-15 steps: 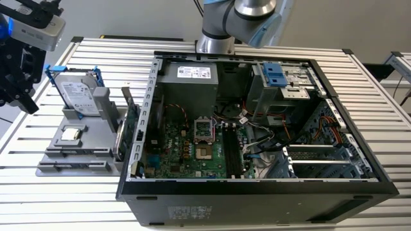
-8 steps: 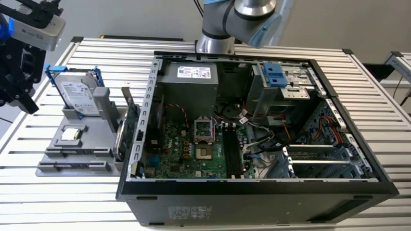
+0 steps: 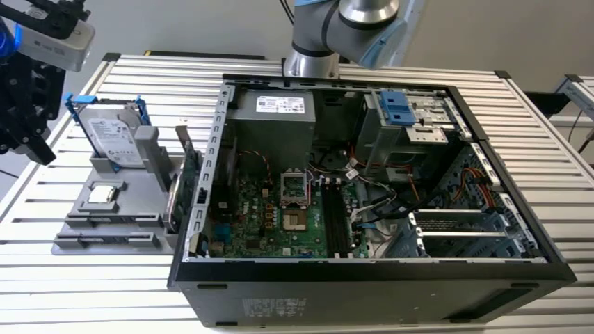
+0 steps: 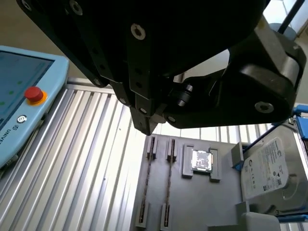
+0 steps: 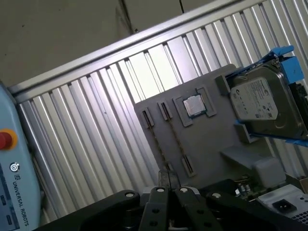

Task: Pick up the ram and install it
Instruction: 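Pick up the ram and move it above insertion slot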

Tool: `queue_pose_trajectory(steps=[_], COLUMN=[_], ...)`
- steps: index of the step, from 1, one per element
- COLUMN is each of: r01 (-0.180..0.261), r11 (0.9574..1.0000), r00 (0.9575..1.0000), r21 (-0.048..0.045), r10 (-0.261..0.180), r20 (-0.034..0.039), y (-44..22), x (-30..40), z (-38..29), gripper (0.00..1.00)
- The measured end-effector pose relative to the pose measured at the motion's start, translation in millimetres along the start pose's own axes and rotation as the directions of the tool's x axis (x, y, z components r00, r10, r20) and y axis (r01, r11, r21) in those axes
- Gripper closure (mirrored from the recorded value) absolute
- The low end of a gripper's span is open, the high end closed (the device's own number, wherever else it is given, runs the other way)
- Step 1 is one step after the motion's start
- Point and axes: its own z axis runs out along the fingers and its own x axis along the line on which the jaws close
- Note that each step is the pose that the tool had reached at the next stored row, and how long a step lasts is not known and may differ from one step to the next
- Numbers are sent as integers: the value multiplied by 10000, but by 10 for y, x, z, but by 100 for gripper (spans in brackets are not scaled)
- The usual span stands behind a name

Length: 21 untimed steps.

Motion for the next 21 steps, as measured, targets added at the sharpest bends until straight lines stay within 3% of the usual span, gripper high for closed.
queue_pose_trajectory(steps=[4, 9, 14, 21], r01=[533, 1201, 1807, 2544], r11=[9986, 9928, 9835, 9671], r00=[9986, 9927, 9835, 9670], r21=[-2, -6, -13, -22], r10=[-533, -1201, -1807, -2544], r20=[-26, -58, -88, -123], y=[0, 0, 0, 0], x=[0, 0, 0, 0], z=[0, 0, 0, 0], gripper=[100, 100, 100, 100])
